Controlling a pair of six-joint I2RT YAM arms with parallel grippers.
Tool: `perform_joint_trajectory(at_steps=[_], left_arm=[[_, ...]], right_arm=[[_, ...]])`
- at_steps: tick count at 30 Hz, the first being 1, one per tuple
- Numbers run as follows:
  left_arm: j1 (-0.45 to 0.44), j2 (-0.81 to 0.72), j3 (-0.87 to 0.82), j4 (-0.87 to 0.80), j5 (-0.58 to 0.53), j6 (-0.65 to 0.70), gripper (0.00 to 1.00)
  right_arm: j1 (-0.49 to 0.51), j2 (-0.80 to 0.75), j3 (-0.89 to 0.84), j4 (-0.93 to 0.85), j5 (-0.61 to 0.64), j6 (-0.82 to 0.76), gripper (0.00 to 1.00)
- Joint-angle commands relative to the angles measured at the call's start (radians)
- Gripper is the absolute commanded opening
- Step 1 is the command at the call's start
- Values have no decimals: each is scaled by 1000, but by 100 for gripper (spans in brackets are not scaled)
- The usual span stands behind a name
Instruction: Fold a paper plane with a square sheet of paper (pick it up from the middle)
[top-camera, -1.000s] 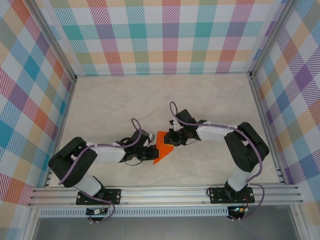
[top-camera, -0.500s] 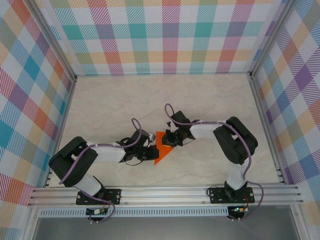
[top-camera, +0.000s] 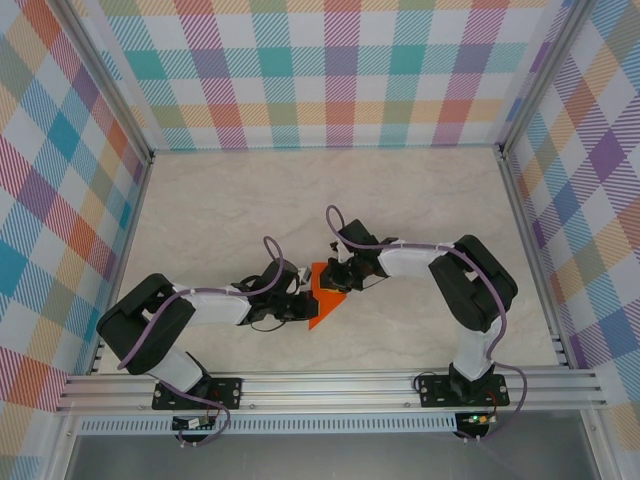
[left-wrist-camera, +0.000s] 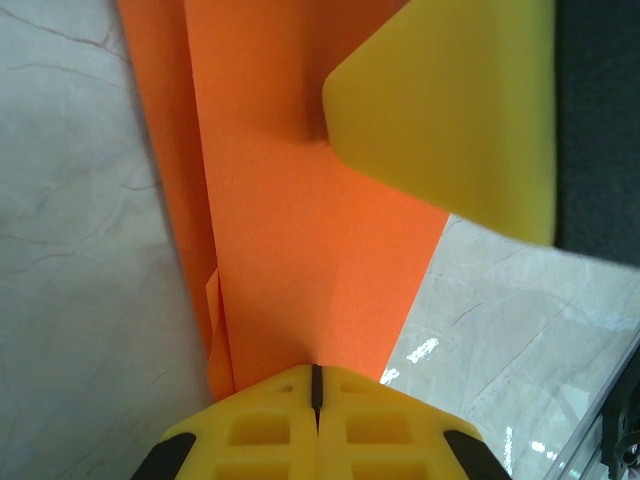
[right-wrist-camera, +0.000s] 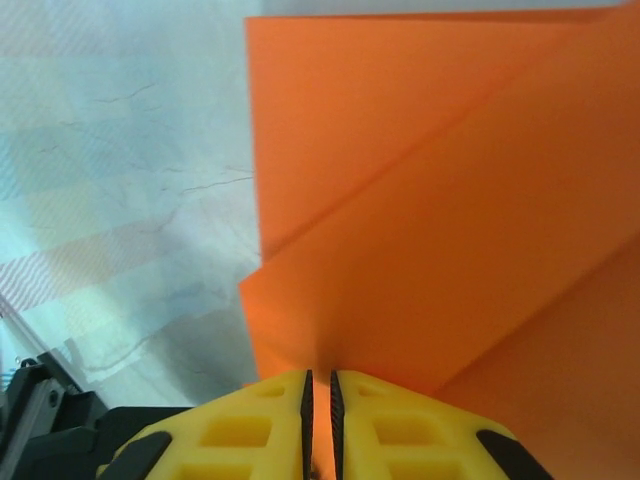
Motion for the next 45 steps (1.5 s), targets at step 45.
perform_joint_trajectory(at_steps=[45], left_arm=[[-14, -289, -189, -195, 91, -154, 14]], right_arm=[[25, 83, -57, -1, 72, -1, 12]])
